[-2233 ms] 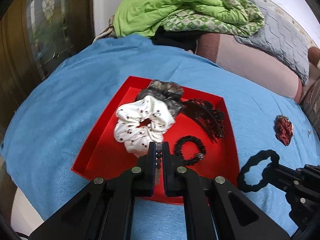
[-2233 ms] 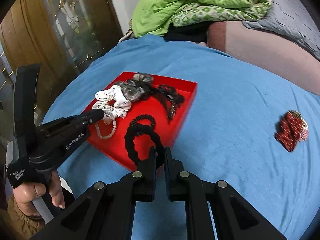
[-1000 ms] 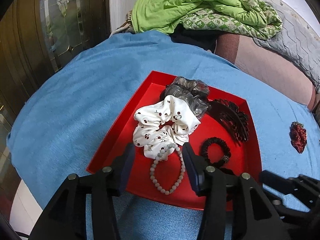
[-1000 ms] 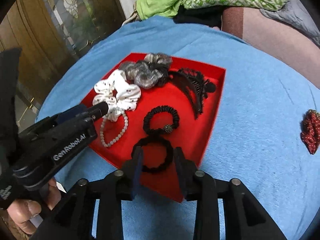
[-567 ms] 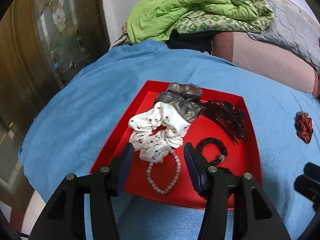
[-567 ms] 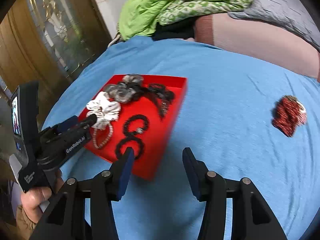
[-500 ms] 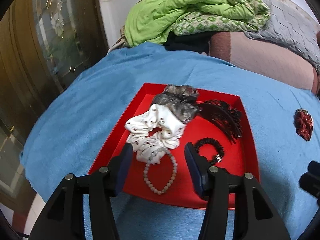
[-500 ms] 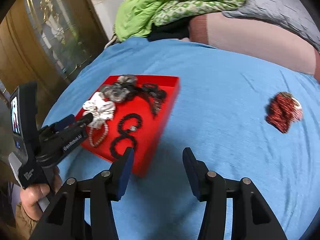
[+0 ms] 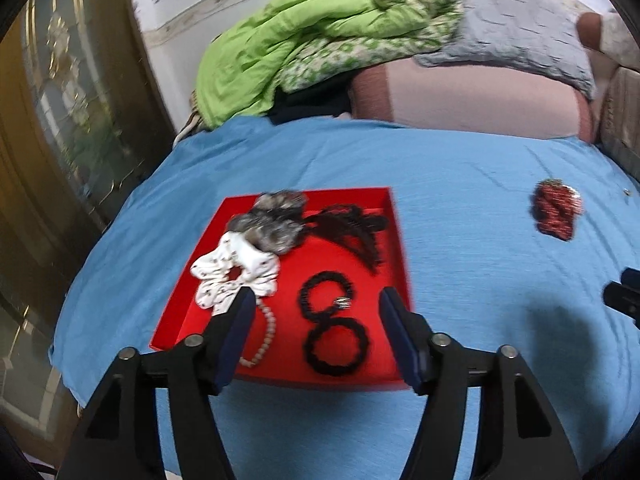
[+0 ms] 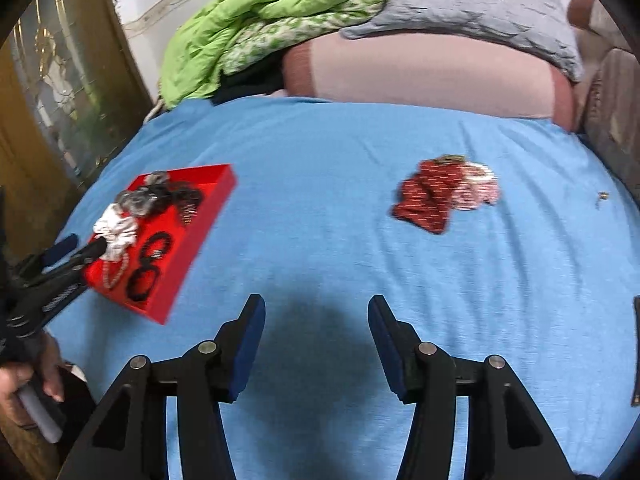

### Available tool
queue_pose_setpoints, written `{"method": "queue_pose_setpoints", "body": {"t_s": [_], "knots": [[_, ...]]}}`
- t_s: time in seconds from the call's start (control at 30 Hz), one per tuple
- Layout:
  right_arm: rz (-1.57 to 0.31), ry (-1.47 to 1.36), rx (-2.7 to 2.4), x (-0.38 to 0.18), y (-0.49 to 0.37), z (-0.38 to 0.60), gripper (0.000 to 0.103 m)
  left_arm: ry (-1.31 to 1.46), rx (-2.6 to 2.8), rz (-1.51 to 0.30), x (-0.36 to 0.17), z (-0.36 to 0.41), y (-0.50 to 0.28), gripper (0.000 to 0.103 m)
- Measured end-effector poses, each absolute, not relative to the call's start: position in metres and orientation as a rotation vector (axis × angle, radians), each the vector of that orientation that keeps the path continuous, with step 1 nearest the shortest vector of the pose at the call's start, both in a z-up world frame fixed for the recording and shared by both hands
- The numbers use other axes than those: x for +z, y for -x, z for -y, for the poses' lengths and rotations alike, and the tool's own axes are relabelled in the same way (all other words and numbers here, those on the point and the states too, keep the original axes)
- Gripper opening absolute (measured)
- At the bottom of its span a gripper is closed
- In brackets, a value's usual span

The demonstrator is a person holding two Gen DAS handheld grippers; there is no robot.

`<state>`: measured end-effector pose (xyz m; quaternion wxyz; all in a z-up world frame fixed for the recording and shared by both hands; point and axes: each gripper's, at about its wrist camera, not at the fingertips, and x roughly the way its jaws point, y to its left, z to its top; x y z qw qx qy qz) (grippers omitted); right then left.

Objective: Organize jewelry
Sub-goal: 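Open both tools and move them back toward the remaining pile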

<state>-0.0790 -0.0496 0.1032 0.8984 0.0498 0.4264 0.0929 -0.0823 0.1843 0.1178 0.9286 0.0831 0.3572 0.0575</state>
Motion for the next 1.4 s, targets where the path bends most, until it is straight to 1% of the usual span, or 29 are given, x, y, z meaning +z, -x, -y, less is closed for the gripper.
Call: {"method": "queue_pose_setpoints", "body": {"t_s": [0.4, 0.5, 1.07, 1.4], "knots": [[-0.875, -0.132, 0.145, 0.098, 0.092, 0.093, 0.06, -0.192, -0.023, -0.762, 0.129, -0.122, 0.105, 0.066], [-0.874, -0.144, 0.14, 0.097, 0.094, 0.1, 0.063, -0.202, -0.025, -0.773, 0.128, -0.113, 0.107, 0.066], [-0.864, -0.179, 0.085, 0.092, 0.089, 0.14, 0.064, -0.235, -0.034, -0.832, 0.116, -0.092, 0.102, 0.066], [-0.877, -0.239, 0.023, 0.078, 0.066, 0.175, 0.064, -0.213, -0.088, -0.898, 0.104, -0.078, 0.069, 0.066]]}}
